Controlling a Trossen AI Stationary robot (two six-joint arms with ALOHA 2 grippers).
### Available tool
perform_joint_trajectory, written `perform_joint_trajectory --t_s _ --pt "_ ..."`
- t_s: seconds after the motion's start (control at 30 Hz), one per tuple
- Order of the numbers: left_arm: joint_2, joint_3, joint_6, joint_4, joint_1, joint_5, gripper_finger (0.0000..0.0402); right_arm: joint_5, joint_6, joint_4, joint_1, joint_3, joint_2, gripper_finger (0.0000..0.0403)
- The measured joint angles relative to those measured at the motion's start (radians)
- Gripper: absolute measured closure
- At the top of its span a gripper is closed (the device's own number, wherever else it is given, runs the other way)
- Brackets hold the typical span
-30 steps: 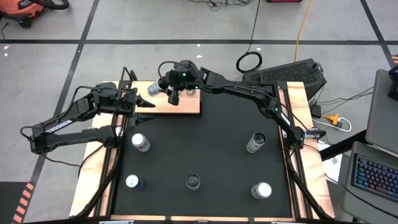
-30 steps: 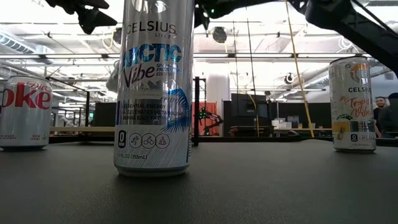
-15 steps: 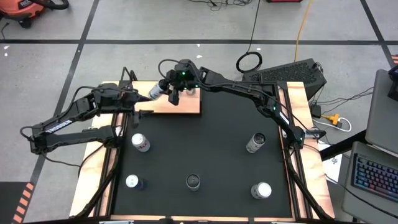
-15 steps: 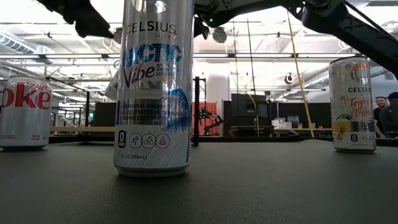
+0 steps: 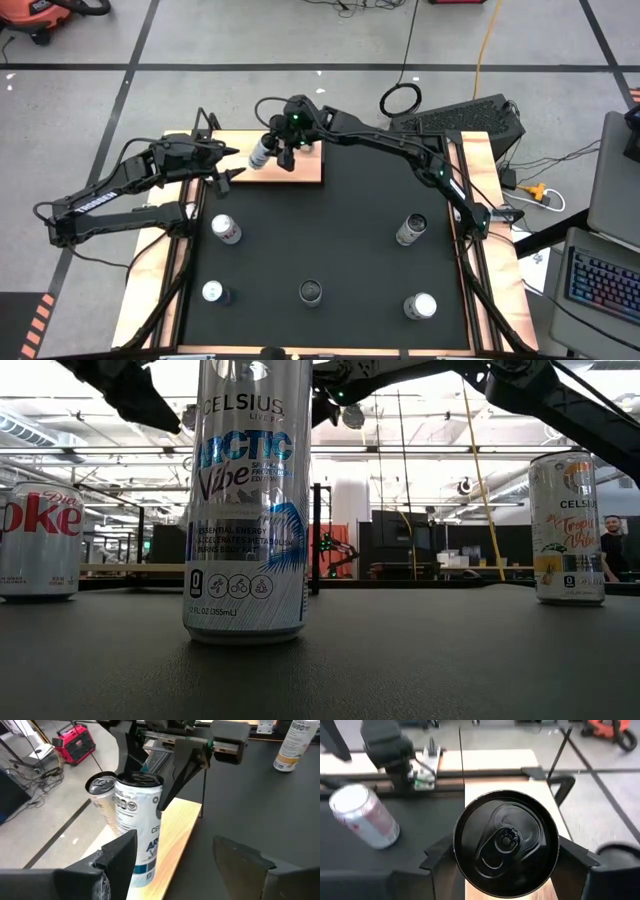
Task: Place canned beverage on shelf
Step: Put the top white blue soda can on the shelf
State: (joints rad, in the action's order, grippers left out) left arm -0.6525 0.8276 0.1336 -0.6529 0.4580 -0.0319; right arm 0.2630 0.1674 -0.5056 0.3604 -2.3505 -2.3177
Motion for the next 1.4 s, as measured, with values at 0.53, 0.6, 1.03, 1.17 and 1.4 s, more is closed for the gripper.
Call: perform_joint_trajectory --t_s 0.53,0.6,1.03,1.17,1.4 --pt "0.0 0.0 -0.022 0.0 0.0 0.0 0.0141 0.0 0.082 -0.043 0.026 0.0 -0.002 0.017" --pt "0.0 0.0 -0.022 0.0 0.0 0.0 0.0141 -0.001 0.085 -0.037 0.027 -0.001 -0.016 0.017" --pt "0.0 0.0 -0.023 0.0 0.0 0.001 0.0141 0.001 0.133 -0.022 0.026 -0.001 -0.04 0.0169" --pt "0.0 0.0 -0.023 0.0 0.0 0.001 0.0141 0.001 0.133 -0.016 0.026 -0.001 -0.04 0.0169" --pt "0.0 0.0 -0.023 0.0 0.0 0.001 0.0141 0.004 0.134 0.013 0.024 -0.001 -0.04 0.0164"
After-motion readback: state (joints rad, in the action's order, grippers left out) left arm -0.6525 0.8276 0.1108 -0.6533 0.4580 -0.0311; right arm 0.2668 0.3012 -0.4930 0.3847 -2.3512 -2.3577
